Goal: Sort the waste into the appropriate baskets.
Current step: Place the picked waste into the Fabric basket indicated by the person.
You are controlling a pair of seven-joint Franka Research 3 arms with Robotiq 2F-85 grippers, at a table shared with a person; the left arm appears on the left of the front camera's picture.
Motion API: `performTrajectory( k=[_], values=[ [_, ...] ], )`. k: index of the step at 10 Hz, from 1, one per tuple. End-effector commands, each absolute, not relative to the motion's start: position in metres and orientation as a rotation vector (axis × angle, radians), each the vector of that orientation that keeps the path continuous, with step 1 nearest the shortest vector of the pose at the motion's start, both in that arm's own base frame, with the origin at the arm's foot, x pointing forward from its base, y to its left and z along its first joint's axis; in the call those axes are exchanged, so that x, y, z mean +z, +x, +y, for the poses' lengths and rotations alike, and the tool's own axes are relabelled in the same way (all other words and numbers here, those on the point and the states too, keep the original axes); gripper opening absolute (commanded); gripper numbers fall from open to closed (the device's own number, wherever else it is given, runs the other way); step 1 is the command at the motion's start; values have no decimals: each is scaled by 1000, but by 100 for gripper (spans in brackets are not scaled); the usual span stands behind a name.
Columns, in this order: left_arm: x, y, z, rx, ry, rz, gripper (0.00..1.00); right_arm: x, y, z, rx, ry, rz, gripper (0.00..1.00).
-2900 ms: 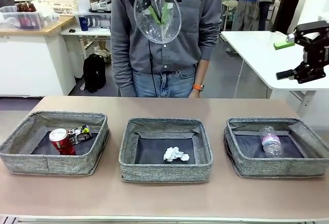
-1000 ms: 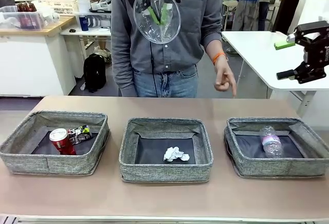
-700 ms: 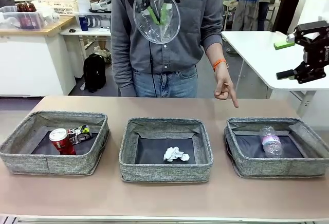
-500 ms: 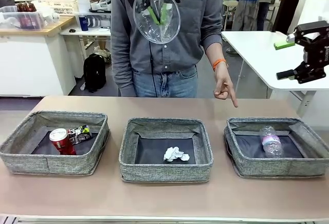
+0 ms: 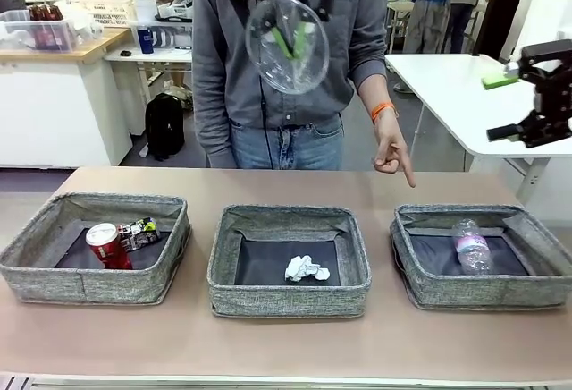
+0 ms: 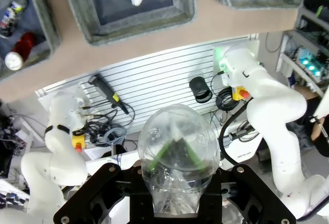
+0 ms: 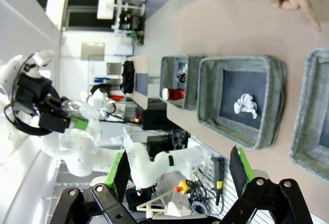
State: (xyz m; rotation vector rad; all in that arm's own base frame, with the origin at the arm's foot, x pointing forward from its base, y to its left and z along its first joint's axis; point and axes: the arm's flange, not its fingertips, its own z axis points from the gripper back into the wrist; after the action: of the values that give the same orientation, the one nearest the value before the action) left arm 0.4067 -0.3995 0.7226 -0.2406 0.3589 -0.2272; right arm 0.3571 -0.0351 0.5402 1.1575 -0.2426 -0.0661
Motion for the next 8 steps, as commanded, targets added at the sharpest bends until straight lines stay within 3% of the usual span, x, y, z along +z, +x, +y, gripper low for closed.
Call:
performTrajectory(
  k=[1,5,8],
  values=[
    [670,369,-401,-297,-321,334,7,537,352,-84,-84,1145,-278,100],
    [611,357,-459,-300,-387,223,7,526,327,-175,-340,1194,-420,100],
    [591,407,-530,-387,-416,70,7,510,275,-214,-394,1225,-528,100]
  ],
)
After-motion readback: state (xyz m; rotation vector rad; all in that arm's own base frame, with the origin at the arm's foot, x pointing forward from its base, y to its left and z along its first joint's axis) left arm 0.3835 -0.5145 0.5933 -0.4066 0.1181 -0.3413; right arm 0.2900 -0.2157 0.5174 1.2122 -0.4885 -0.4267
